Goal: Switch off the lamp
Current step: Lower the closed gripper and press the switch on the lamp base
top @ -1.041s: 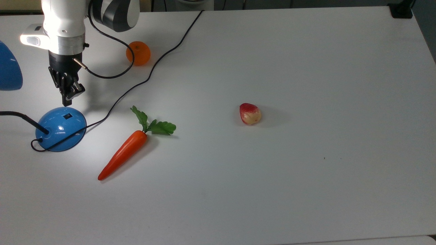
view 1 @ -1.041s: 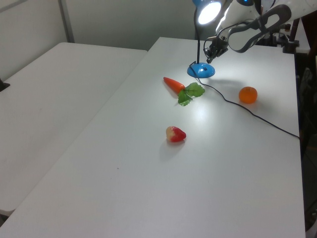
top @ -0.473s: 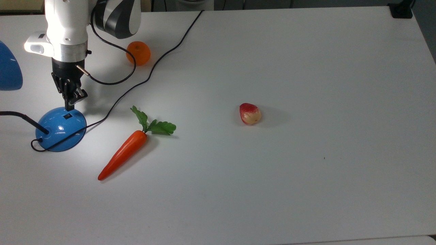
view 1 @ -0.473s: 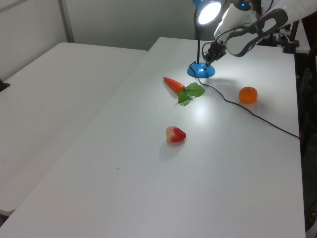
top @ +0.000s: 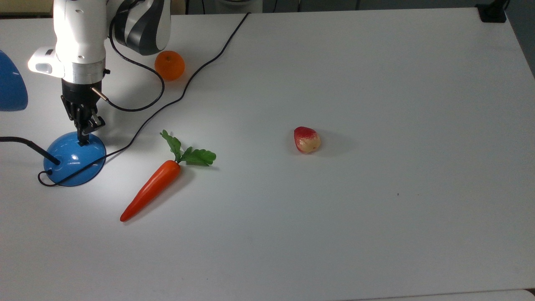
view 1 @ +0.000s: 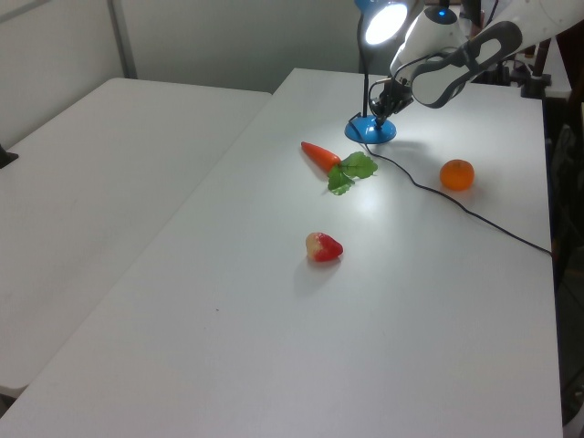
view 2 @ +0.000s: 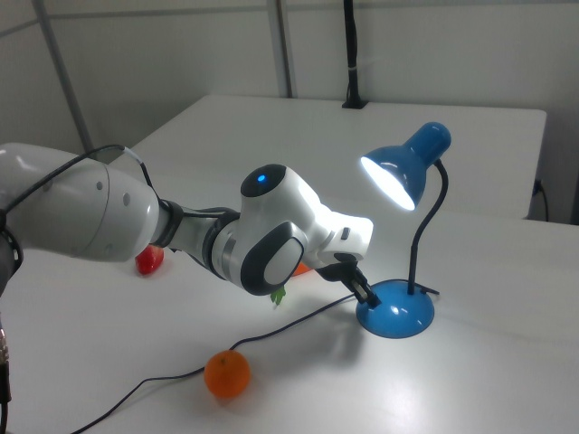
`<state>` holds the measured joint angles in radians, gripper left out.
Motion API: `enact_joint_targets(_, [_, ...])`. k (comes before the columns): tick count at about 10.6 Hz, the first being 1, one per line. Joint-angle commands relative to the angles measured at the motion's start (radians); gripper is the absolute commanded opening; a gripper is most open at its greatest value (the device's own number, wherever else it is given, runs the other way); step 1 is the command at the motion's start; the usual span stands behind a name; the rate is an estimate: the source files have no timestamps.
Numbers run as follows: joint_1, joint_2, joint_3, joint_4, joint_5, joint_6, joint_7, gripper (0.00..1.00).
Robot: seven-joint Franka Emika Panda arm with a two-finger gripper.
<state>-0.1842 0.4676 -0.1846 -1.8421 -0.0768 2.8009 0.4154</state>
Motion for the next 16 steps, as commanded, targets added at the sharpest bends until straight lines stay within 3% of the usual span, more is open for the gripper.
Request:
enact_joint_targets(1, [-0.001, 0.016, -0.004, 0.011, -0.031, 0.022, 0.022, 0.0])
enact_joint_targets(16, [-0.005, -0.001, -0.004, -0.04, -0.058, 0.006, 0.017, 0.0])
